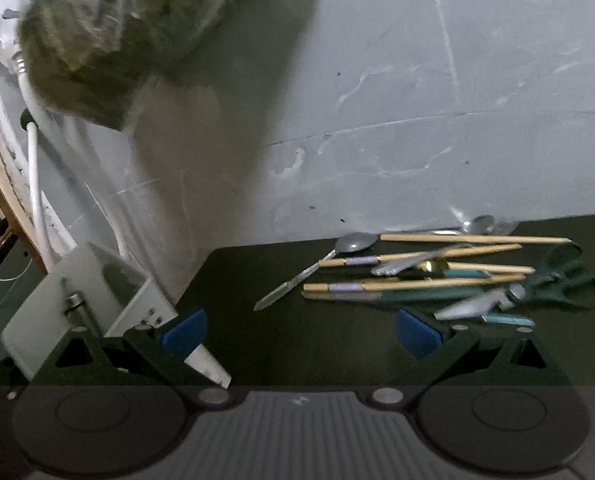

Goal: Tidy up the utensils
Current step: 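Reach the right gripper to the pile and grasp the silver table knife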

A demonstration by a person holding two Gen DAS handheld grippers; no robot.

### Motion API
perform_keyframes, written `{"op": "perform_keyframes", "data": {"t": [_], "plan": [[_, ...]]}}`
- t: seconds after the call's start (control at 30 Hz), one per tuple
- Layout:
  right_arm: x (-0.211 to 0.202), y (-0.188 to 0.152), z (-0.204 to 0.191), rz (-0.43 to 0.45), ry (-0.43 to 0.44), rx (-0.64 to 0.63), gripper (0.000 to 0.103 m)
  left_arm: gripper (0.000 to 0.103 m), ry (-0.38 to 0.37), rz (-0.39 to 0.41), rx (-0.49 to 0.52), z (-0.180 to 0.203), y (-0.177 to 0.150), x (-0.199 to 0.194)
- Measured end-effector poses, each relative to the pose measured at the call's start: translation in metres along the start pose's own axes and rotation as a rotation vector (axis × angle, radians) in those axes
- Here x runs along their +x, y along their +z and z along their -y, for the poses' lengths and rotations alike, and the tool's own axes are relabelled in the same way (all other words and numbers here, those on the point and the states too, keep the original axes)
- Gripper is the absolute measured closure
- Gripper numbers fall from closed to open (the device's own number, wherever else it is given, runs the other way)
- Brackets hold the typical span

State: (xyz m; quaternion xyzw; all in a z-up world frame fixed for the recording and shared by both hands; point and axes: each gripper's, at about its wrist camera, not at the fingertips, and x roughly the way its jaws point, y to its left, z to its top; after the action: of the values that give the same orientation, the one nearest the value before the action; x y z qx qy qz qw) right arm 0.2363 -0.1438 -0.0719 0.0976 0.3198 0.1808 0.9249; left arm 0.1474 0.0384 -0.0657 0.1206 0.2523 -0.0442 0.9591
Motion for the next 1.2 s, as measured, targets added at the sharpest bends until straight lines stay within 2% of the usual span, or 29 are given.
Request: {"op": "perform_keyframes", "data": {"t": [0.17, 0.3, 0.4, 0.5, 0.67, 0.8, 1.07, 1.2], "plan": [[0.057, 0.033, 0.014, 0.000, 0.032, 0.013, 0.000, 0.022, 0.000, -0.008, 0.003, -0.003, 0.002, 0.003], [0.110, 0.055, 0.027, -0.039, 0.037, 0.060, 0.000, 0.022, -0.002, -0.015, 0.003, -0.007, 0.004, 0.007], [0.145, 0.065, 0.032, -0.081, -0.010, 0.084, 0.003, 0.022, -0.004, -0.018, 0.003, -0.011, 0.005, 0.009], [0.169, 0.072, 0.035, -0.120, -0.070, 0.110, 0.010, 0.022, -0.004, -0.019, 0.004, -0.013, 0.004, 0.010], [0.188, 0.072, 0.032, -0.184, -0.156, 0.153, 0.020, 0.022, -0.009, -0.015, 0.004, -0.016, 0.004, 0.012], [0.194, 0.068, 0.029, -0.212, -0.145, 0.176, 0.021, 0.022, -0.009, -0.011, 0.003, -0.017, 0.004, 0.013], [0.199, 0.063, 0.025, -0.186, -0.124, 0.210, 0.026, 0.022, -0.011, -0.008, -0.001, -0.018, 0.002, 0.012], [0.202, 0.060, 0.013, -0.171, -0.174, 0.191, 0.040, 0.022, -0.011, -0.008, -0.001, -0.018, 0.002, 0.012]]}}
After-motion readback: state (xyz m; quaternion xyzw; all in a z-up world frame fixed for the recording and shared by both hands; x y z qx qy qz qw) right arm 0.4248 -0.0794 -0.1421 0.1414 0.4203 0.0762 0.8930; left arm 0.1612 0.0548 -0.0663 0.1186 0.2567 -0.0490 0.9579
